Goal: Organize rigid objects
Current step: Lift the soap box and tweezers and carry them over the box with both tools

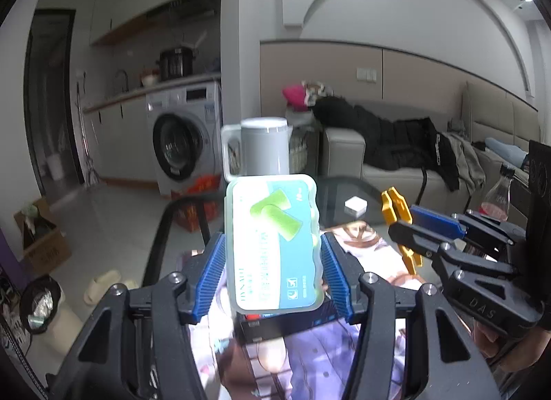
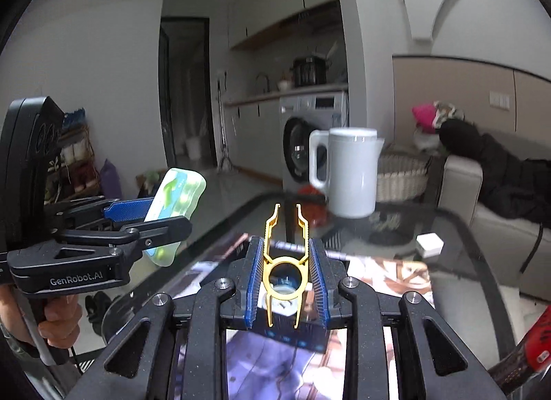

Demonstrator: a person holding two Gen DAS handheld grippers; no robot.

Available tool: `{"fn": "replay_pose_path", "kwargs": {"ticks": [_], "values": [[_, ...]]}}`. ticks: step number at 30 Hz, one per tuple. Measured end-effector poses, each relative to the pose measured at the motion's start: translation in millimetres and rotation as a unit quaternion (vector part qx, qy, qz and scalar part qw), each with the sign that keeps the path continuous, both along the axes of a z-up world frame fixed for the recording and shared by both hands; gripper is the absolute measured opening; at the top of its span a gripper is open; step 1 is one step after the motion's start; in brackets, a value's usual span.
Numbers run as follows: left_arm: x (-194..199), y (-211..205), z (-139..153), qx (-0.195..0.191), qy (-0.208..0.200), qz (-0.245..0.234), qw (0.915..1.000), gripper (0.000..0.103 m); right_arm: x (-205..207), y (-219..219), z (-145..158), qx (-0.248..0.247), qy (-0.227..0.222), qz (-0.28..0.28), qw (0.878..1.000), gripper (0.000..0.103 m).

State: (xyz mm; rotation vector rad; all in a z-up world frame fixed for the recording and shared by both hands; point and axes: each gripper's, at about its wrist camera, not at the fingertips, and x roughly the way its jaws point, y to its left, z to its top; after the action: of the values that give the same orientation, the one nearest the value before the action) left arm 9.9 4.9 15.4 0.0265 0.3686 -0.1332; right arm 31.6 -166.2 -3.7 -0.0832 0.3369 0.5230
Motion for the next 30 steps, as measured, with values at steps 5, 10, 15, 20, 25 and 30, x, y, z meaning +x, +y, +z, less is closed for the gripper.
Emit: {"fn": "replay_pose_path", "kwargs": {"ticks": [5, 10, 15, 20, 25, 30], "values": [[-14.9, 5.3, 11.3, 0.003, -0.049, 0.005, 0.9988, 0.054, -14.8, 4.4, 10.5, -0.007, -0.034, 0.013, 0.999, 0.026], [-21.1, 11.8, 14.5, -0.008, -0.063, 0.012, 0.9979, 0.054, -29.1, 9.5, 16.2, -0.017, -0.062, 0.02, 0.998, 0.026], [-20.4, 14.6, 16.3, -0.013, -0.067, 0.012, 0.9976, 0.055, -34.5, 9.1, 20.3, -0.015, -0.064, 0.02, 0.998, 0.026], [-10.1, 8.3, 19.4, -0.021, -0.063, 0.012, 0.9977, 0.055, -25.4, 11.9, 21.7, -0.011, -0.054, 0.012, 0.998, 0.026], [8.9, 8.7, 18.7, -0.028, -0.057, 0.021, 0.9978, 0.055, -10.8, 19.0, 24.5, -0.007, -0.051, 0.005, 0.999, 0.026], [37.4, 10.7, 10.3, -0.041, -0.04, 0.031, 0.9978, 0.055, 13.1, 27.6, 24.7, -0.008, -0.051, -0.011, 0.999, 0.026]]}}
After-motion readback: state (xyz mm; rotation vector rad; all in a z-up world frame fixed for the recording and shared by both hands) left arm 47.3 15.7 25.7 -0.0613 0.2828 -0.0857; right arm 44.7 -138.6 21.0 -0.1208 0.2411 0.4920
